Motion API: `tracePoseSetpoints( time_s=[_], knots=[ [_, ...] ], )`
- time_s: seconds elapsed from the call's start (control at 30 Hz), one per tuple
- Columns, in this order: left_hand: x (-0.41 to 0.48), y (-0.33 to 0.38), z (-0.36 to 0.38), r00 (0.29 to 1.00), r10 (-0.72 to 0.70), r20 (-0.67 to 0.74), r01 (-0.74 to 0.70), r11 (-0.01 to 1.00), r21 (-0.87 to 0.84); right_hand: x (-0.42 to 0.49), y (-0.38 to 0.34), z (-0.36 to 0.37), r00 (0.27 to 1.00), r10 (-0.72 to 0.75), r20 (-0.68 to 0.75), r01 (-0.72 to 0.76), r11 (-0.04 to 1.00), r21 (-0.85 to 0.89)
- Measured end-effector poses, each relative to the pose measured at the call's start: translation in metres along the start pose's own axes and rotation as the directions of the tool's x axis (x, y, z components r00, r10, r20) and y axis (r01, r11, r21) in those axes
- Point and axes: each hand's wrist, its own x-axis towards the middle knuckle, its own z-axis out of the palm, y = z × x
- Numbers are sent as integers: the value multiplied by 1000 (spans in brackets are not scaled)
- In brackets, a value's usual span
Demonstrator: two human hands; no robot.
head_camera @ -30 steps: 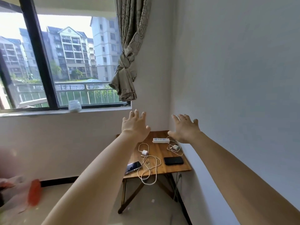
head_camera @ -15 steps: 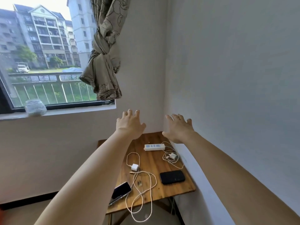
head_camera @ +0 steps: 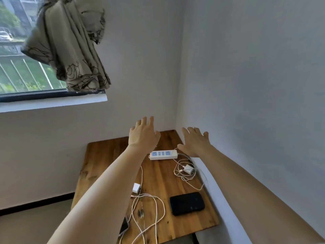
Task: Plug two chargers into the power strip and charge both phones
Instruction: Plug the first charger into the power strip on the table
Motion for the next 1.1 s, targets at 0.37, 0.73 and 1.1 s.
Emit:
tracePoseSetpoints(
  time_s=[0.37,0.73,1.1],
  knots=[
    [79,-54,198,927,191,324,-215,976,42,125,33,145,970,170,173,-194,972,131],
    [72,-97,355,740,162,652,-118,987,-112,172,57,273,892,292,344,-319,947,23],
    [75,-111,392,731,157,665,-149,986,-69,202,61,295,883,347,317,-381,923,52]
  ],
)
